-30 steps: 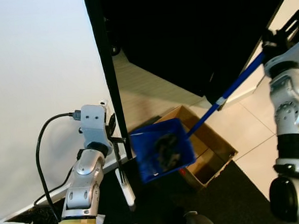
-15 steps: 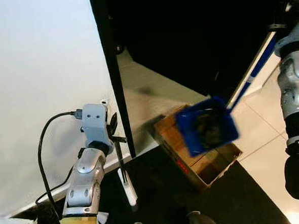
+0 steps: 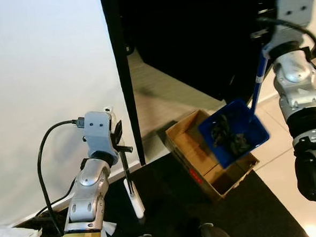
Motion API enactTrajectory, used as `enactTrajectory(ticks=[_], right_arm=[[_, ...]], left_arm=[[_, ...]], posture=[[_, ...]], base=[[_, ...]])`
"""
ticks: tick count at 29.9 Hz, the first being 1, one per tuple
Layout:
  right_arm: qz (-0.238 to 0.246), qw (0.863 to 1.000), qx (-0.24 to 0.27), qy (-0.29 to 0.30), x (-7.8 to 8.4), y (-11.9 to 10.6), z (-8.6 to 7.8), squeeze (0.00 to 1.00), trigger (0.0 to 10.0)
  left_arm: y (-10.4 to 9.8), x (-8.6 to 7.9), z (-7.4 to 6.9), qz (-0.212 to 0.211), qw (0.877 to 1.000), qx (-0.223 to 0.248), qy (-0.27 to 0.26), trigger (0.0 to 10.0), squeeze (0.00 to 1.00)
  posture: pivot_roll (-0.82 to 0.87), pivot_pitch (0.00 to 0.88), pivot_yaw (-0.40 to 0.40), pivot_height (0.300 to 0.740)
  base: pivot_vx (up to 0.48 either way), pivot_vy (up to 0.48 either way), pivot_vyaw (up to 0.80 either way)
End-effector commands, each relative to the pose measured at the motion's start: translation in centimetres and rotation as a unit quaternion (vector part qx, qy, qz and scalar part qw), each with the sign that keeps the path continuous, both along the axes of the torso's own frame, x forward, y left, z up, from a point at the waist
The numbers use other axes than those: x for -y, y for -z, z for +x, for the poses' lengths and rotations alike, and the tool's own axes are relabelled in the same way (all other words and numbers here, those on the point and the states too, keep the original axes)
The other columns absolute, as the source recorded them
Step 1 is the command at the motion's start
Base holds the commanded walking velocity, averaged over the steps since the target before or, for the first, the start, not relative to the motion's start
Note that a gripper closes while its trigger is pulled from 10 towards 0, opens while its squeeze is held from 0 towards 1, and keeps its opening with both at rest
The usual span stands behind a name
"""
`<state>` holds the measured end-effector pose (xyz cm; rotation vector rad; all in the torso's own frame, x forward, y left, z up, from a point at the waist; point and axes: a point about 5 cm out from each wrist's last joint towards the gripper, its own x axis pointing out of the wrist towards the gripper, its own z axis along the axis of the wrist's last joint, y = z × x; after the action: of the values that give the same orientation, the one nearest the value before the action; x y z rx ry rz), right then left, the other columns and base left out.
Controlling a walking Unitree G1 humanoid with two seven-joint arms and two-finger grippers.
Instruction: Sweep floor
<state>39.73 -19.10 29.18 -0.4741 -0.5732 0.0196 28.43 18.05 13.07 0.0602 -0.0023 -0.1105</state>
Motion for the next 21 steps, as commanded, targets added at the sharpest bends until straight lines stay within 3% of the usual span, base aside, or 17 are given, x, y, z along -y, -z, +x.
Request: enactTrajectory(ticks=[1, 12, 15, 17, 18, 19, 20, 21], right_arm=[[-0.036, 0.999, 0.036, -0.011, -0.5, -1.3, -0.2, 0.0, 10.0], [-0.094, 0.993, 0.052, -0.05, -2.6, -0.3, -0.4, 0.0, 10.0], [-0.051, 0.997, 0.038, -0.052, -2.2, -0.1, -0.3, 0.0, 10.0], [0.004, 0.999, 0.023, -0.048, -1.4, -0.1, -0.1, 0.0, 10.0], [0.004, 0.999, 0.023, -0.048, -1.4, -0.1, -0.1, 0.0, 10.0], [0.128, 0.991, 0.008, -0.046, 0.2, -0.3, 0.1, 0.0, 10.0], [0.168, 0.985, 0.007, -0.048, 0.6, -0.4, 0.1, 0.0, 10.0], [0.168, 0.985, 0.007, -0.048, 0.6, -0.4, 0.1, 0.0, 10.0]], left_arm=[[-0.4, 0.2, -0.2, -0.003, 1.0, 0.008, 0.004, 10.0, 0.0], [-0.4, 0.3, -0.3, -0.007, 1.0, 0.009, 0.002, 10.0, 0.0], [-0.4, 0.3, -0.4, -0.006, 1.0, 0.009, 0.002, 10.0, 0.0], [-0.4, 0.3, -0.5, -0.006, 1.0, 0.009, 0.001, 10.0, 0.0], [-0.4, 0.3, -0.5, -0.006, 1.0, 0.009, 0.001, 10.0, 0.0], [-0.3, 0.2, -0.6, -0.006, 1.0, 0.007, 0.0, 10.0, 0.0], [-0.2, 0.2, -0.7, -0.006, 1.0, 0.006, 0.0, 10.0, 0.0], [-0.2, 0.2, -0.7, -0.006, 1.0, 0.006, 0.0, 10.0, 0.0]], posture=[[0.22, 0.13, -0.043, 0.74], [0.22, 0.133, -0.043, 0.74], [0.22, 0.133, -0.046, 0.74], [0.23, 0.135, -0.047, 0.74], [0.23, 0.135, -0.047, 0.74], [0.22, 0.14, -0.046, 0.74], [0.22, 0.14, -0.045, 0.74], [0.22, 0.14, -0.045, 0.74]], base=[[0.0, 0.0, 0.0], [0.0, 0.0, 0.0], [0.0, 0.0, 0.0], [0.0, 0.0, 0.0], [0.0, 0.0, 0.0], [0.0, 0.0, 0.0], [0.0, 0.0, 0.0], [0.0, 0.0, 0.0]])
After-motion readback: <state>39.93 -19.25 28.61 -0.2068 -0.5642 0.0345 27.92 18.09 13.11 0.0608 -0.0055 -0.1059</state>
